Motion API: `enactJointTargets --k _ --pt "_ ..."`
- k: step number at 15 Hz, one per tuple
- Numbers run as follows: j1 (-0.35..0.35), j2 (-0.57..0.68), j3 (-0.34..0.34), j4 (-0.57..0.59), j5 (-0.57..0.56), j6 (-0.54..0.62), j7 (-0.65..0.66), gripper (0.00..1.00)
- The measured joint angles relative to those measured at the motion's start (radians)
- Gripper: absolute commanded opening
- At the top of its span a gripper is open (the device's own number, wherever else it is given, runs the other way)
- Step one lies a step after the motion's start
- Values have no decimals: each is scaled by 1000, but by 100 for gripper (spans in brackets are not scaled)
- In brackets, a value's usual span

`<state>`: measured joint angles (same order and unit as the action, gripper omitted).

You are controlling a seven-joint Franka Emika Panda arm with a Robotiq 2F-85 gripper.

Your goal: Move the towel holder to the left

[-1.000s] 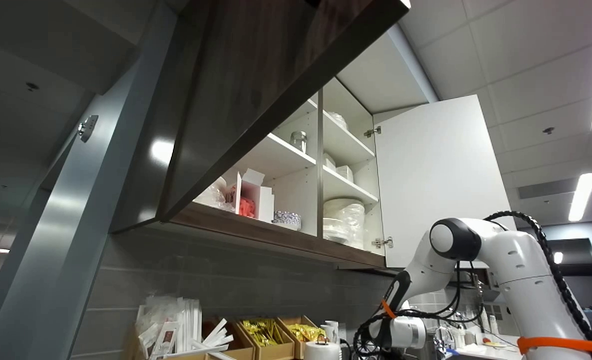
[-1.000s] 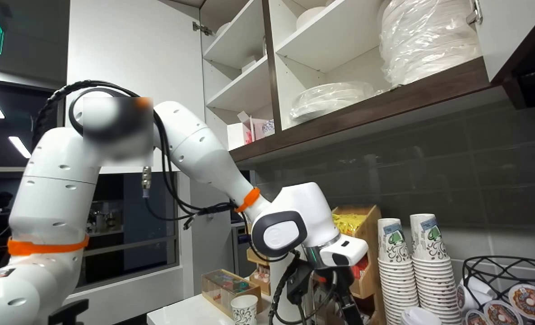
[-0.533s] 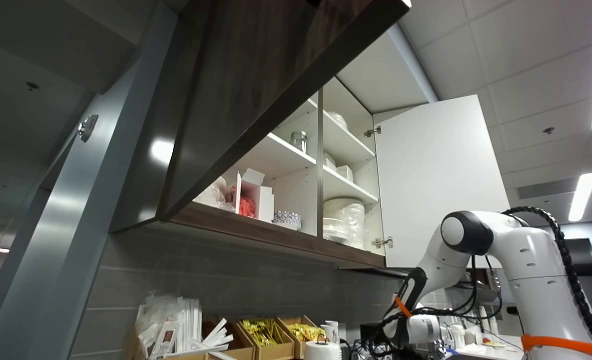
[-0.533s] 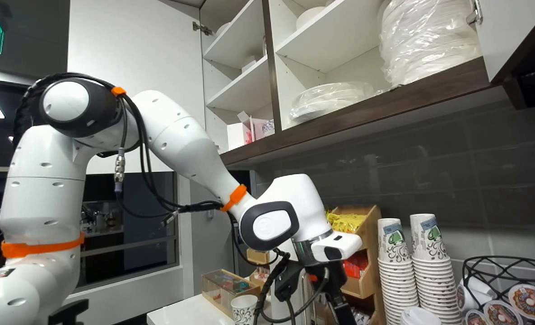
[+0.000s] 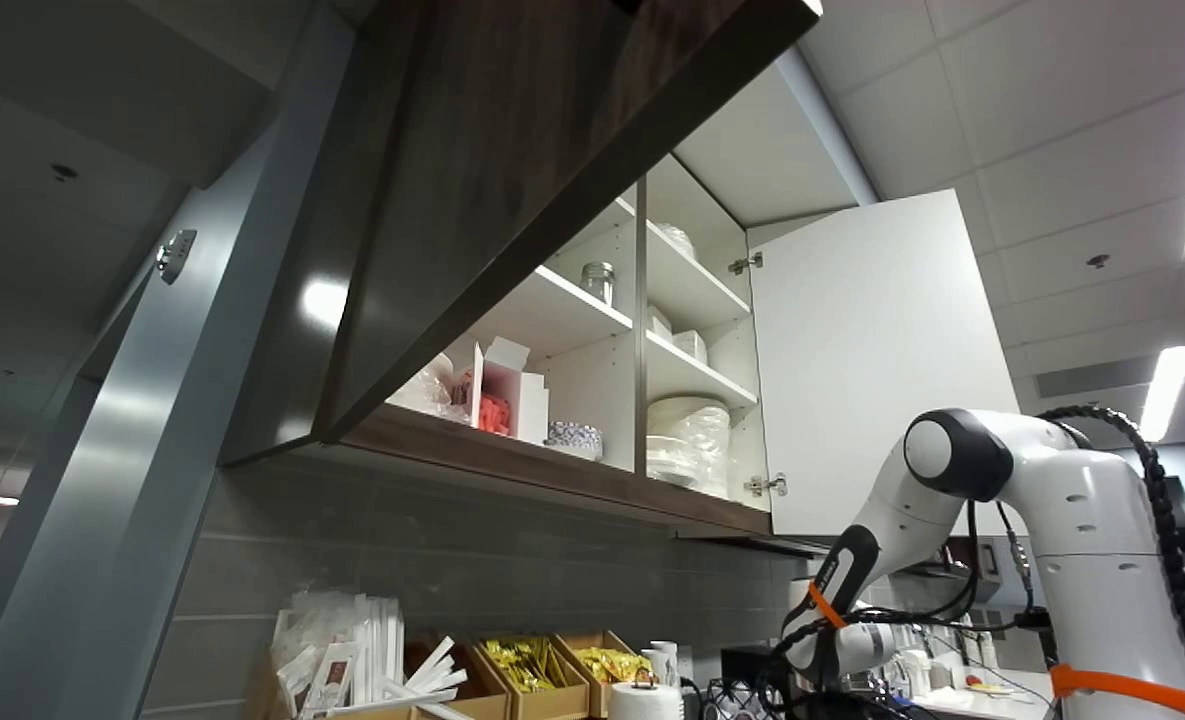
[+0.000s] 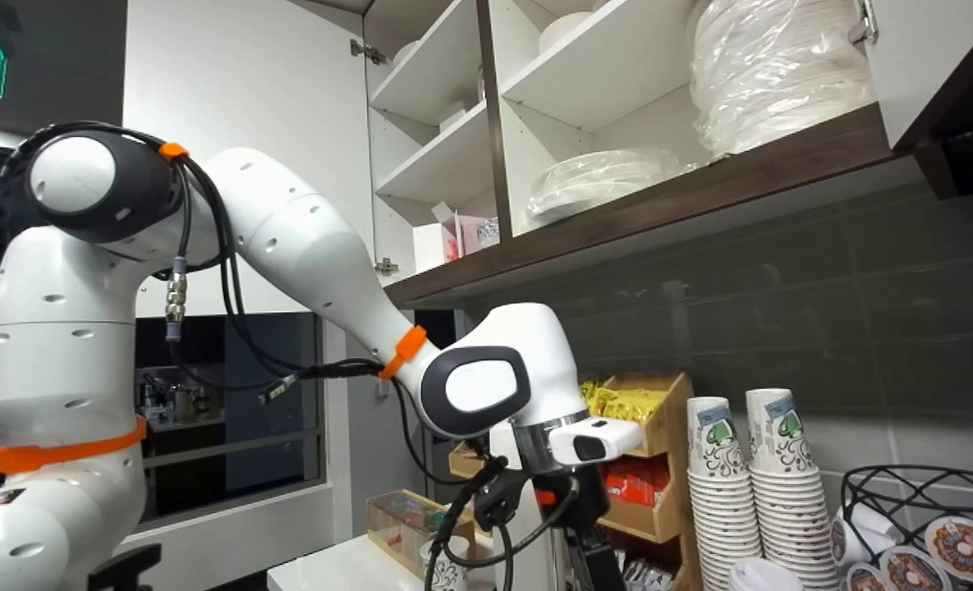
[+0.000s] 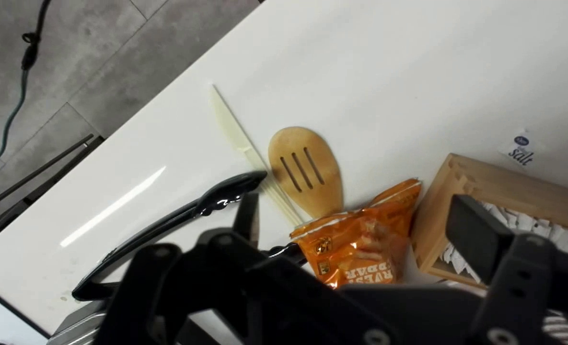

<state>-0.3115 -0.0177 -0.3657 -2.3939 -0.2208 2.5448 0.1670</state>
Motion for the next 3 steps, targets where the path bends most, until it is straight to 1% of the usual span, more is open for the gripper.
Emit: enactJointTargets --k 3 --pt "0 -8 1 -12 -2 0 -5 100"
